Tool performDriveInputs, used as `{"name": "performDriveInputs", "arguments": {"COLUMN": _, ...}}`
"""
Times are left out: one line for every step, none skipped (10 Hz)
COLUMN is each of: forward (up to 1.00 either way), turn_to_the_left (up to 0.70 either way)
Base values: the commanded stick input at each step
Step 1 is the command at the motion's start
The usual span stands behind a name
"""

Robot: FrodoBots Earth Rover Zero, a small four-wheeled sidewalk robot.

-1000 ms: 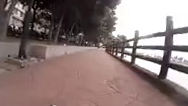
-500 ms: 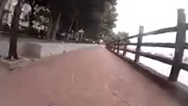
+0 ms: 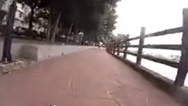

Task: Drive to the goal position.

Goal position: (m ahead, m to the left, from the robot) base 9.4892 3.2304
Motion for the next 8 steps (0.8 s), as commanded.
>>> {"name": "performDriveInputs", "arguments": {"forward": 0.7, "turn_to_the_left": 0.0}}
{"name": "performDriveInputs", "arguments": {"forward": 0.7, "turn_to_the_left": 0.0}}
{"name": "performDriveInputs", "arguments": {"forward": 0.7, "turn_to_the_left": 0.0}}
{"name": "performDriveInputs", "arguments": {"forward": 0.7, "turn_to_the_left": 0.0}}
{"name": "performDriveInputs", "arguments": {"forward": 0.7, "turn_to_the_left": 0.0}}
{"name": "performDriveInputs", "arguments": {"forward": 0.7, "turn_to_the_left": 0.0}}
{"name": "performDriveInputs", "arguments": {"forward": 0.7, "turn_to_the_left": 0.0}}
{"name": "performDriveInputs", "arguments": {"forward": 0.7, "turn_to_the_left": 0.0}}
